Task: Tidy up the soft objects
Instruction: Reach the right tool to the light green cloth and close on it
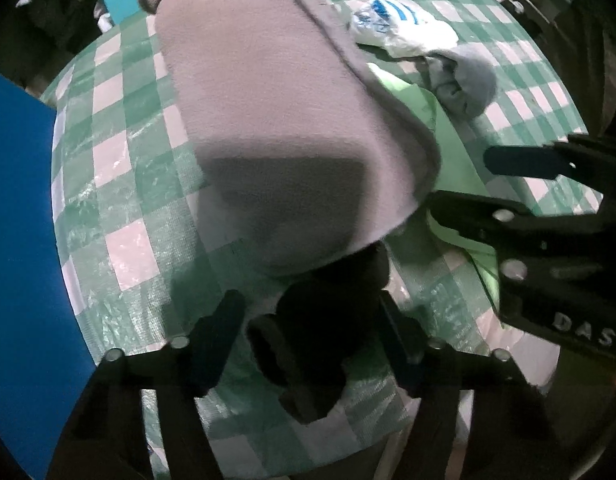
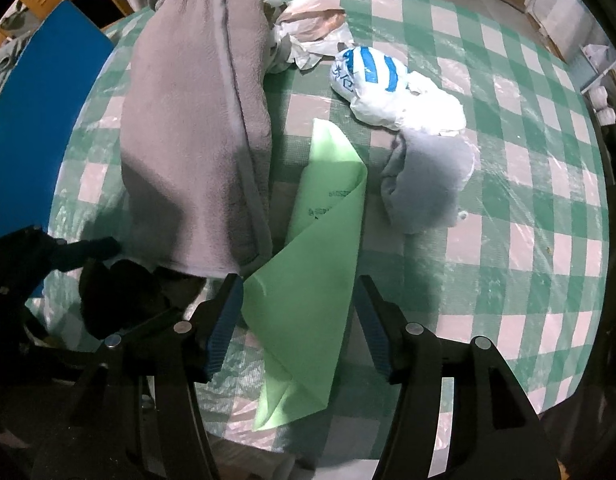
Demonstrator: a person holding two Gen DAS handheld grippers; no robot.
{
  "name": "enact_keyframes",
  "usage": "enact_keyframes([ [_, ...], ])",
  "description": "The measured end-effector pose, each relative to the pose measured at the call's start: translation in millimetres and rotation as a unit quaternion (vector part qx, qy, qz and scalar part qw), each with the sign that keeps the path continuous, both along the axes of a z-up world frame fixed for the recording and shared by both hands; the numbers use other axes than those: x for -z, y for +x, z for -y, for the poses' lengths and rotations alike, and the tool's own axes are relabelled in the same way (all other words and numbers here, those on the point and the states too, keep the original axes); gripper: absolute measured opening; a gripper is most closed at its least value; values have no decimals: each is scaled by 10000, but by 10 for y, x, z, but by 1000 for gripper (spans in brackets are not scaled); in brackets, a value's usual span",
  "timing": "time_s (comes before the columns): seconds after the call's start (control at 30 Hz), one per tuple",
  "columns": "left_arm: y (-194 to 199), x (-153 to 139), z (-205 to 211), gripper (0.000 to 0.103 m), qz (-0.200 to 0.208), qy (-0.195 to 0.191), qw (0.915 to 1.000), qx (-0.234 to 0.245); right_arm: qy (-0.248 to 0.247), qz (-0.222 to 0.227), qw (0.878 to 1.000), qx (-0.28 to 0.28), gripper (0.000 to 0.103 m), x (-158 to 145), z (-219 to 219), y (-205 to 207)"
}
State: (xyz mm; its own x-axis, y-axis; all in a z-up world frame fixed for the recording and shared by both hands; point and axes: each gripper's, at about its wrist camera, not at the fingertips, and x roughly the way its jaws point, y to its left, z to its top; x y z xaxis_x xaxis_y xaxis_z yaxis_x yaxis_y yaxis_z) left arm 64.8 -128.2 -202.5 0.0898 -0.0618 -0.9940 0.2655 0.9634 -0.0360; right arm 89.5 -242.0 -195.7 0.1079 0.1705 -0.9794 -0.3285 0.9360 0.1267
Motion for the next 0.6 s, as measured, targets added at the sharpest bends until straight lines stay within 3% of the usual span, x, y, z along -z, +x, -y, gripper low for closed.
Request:
enact_keyframes([
  [0.07, -27, -17, 36, 51, -7, -62, 10000, 56, -41, -13, 10000, 3, 58, 27, -16, -2],
  [0.5, -143, -80, -169, 47, -12, -99, 9999, 41, -304, -31, 9995, -43, 58, 237, -135, -8],
  [0.6, -127, -75, -206, 47, -17, -101, 9999, 7, -345, 33, 9994, -42, 49, 254, -178, -4],
])
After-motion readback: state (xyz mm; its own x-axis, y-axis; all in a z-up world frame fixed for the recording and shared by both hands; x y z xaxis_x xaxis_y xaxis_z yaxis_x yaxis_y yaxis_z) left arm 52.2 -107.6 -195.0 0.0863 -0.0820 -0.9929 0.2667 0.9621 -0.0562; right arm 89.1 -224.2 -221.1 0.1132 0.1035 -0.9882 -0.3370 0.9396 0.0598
